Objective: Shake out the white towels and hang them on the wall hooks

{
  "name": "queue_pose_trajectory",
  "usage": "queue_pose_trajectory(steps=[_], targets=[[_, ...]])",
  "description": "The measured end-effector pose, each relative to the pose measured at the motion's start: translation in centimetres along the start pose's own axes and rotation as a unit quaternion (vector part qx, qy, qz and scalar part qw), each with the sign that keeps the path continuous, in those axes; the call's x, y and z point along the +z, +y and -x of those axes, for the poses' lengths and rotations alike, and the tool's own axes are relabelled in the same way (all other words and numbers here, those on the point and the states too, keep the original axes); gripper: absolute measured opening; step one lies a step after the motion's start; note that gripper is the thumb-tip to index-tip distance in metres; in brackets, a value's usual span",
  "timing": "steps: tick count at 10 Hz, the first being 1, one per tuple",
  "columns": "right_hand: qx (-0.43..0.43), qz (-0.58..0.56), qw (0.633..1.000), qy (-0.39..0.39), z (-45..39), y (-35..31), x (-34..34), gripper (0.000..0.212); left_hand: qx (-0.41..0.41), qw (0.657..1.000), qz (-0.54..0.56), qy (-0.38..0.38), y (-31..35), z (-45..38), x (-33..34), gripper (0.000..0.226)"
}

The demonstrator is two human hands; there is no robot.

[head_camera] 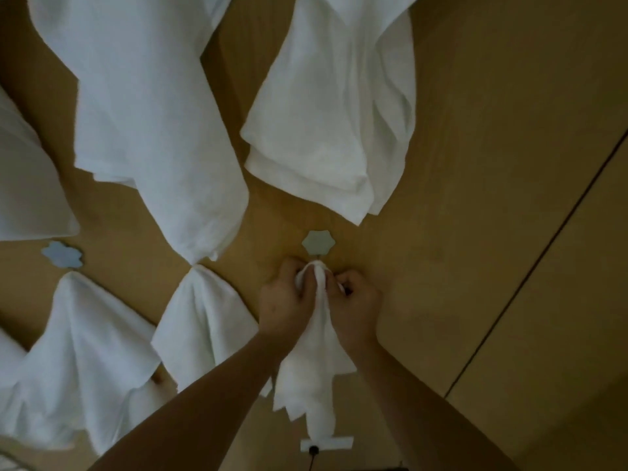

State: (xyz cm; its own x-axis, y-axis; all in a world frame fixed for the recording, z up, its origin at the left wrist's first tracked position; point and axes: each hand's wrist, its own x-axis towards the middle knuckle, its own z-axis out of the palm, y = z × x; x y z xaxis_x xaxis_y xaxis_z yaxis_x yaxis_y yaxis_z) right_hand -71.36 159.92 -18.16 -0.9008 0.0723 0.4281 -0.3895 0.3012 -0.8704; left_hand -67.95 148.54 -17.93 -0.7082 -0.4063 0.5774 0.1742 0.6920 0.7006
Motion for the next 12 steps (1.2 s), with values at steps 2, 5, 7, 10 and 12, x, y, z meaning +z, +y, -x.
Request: queue_pose_trajectory(steps=[2, 5, 7, 10, 12], targets=[[0.023, 0.008, 1.0, -0.014, 0.7, -1.0, -0.7, 0.021, -0.02, 1.0, 0.018, 0.013, 0.7, 1.2, 1.2, 0.016], [-0.087, 0.15, 0.977, -0.127, 4.4, -0.8, -1.3, 0.033, 0.009, 0.994, -0.095, -0.062, -0.5, 5.6, 0.0, 0.035], [-0.127, 0.236, 0.957, -0.112, 7.0, 1.8, -1.9, 0.048, -0.075, 0.962, -0.137, -0.225, -0.7, 6.8, -1.1, 0.05], [-0.02, 0.291, 0.946, -0.142, 9.9, 3.0, -3.2, 0.039, -0.154, 0.923, -0.208, -0.285, 0.4, 10.8, -5.9, 0.044], [0.029, 0.279, 0.956, -0.088, 12.8, 0.2, -5.7, 0.061, -0.095, 0.934, -0.197, -0.284, 2.9, 11.8, -10.6, 0.042]])
